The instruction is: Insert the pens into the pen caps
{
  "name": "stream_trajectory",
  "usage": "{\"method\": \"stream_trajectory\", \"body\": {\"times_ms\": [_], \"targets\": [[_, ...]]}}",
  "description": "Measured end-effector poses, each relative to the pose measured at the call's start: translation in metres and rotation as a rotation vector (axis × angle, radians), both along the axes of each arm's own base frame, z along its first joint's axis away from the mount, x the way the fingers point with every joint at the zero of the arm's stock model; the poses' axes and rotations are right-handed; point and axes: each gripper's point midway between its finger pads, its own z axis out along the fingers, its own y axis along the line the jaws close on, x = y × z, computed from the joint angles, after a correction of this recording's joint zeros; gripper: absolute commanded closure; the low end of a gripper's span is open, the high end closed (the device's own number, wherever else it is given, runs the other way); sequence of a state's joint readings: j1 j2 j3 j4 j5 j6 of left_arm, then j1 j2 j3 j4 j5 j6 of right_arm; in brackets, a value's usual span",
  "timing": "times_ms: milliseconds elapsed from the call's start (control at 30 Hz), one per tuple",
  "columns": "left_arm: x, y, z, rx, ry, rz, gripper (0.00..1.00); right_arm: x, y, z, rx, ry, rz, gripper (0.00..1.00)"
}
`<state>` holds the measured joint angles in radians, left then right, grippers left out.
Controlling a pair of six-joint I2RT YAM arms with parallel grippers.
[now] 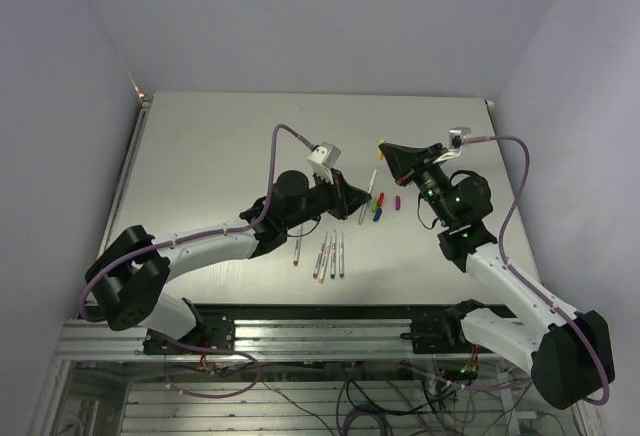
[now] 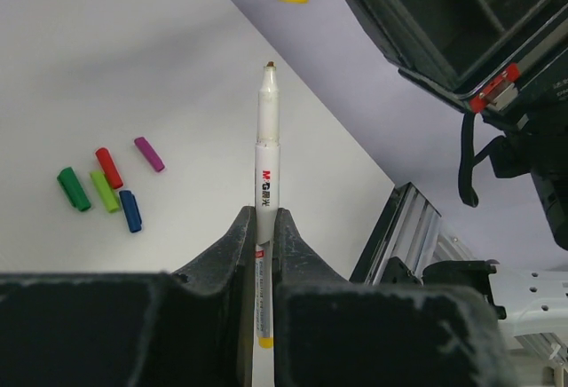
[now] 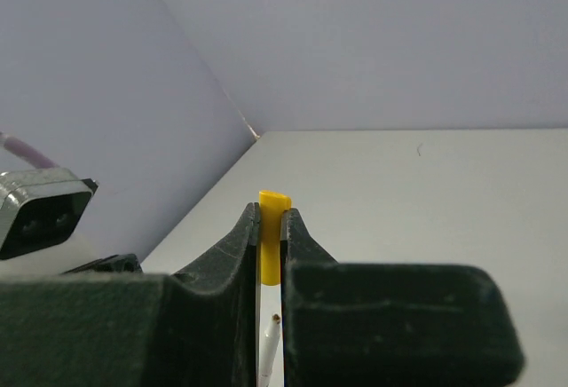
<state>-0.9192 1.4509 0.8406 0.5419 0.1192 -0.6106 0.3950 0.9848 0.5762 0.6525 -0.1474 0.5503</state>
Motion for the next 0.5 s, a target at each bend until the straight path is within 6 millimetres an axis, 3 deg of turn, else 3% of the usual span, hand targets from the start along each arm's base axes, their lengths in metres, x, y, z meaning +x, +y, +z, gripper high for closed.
{"method": "stream_trajectory", "body": {"times_ms": [500], "targets": [[0.002, -0.002, 0.012, -0.042, -0.022, 0.003, 0.93, -0.008, 0.006, -0.001, 0.025, -0.015, 0.047, 1.00]]}}
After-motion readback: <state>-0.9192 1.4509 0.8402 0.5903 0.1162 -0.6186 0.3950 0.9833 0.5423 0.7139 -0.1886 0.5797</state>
